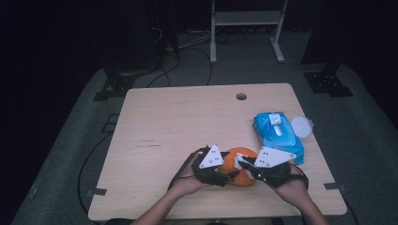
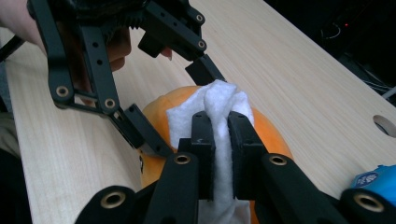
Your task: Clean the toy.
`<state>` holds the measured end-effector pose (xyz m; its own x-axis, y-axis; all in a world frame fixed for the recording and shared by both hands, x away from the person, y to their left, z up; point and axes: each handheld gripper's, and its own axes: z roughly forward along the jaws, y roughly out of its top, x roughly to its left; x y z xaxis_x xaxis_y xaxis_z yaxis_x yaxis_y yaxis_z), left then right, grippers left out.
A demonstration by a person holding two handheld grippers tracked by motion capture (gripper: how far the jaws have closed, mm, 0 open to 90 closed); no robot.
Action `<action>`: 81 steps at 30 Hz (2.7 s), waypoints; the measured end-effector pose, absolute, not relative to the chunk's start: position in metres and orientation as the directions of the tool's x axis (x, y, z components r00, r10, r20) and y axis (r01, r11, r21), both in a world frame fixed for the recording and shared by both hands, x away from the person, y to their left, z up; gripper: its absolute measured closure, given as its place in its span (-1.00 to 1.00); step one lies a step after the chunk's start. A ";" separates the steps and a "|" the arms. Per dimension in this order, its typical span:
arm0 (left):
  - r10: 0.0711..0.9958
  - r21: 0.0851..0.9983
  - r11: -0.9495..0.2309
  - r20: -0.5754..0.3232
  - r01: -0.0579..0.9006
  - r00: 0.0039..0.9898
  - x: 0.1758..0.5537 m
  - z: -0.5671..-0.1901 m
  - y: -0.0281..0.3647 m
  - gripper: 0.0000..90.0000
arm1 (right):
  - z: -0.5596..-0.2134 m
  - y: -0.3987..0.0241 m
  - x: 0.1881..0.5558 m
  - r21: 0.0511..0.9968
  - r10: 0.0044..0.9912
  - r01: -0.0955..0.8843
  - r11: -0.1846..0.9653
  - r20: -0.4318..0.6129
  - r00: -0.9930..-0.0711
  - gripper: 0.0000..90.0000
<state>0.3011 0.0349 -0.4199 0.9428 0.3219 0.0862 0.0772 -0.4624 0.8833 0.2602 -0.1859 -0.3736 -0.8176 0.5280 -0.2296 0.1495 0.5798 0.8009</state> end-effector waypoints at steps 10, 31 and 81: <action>0.348 0.885 -0.436 -0.003 0.165 0.937 0.310 -0.426 0.035 -0.32 | -0.377 -0.200 0.266 0.821 0.559 0.202 0.534 -0.163 -0.813 0.80; 0.322 0.887 -0.435 -0.010 0.157 0.947 0.306 -0.421 0.034 -0.25 | -0.371 -0.205 0.263 0.798 0.559 0.191 0.571 -0.207 -0.803 0.80; 0.310 0.850 -0.513 0.060 0.115 0.949 0.300 -0.430 0.030 -0.27 | -0.384 -0.168 0.262 0.811 0.481 0.154 0.564 -0.170 -0.860 0.80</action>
<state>0.3002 0.0302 -0.4298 0.9487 0.3104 0.0596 0.1146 -0.5135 0.8504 0.2617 -0.1677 -0.3836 -0.8600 0.4810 -0.1704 0.1545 0.5636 0.8115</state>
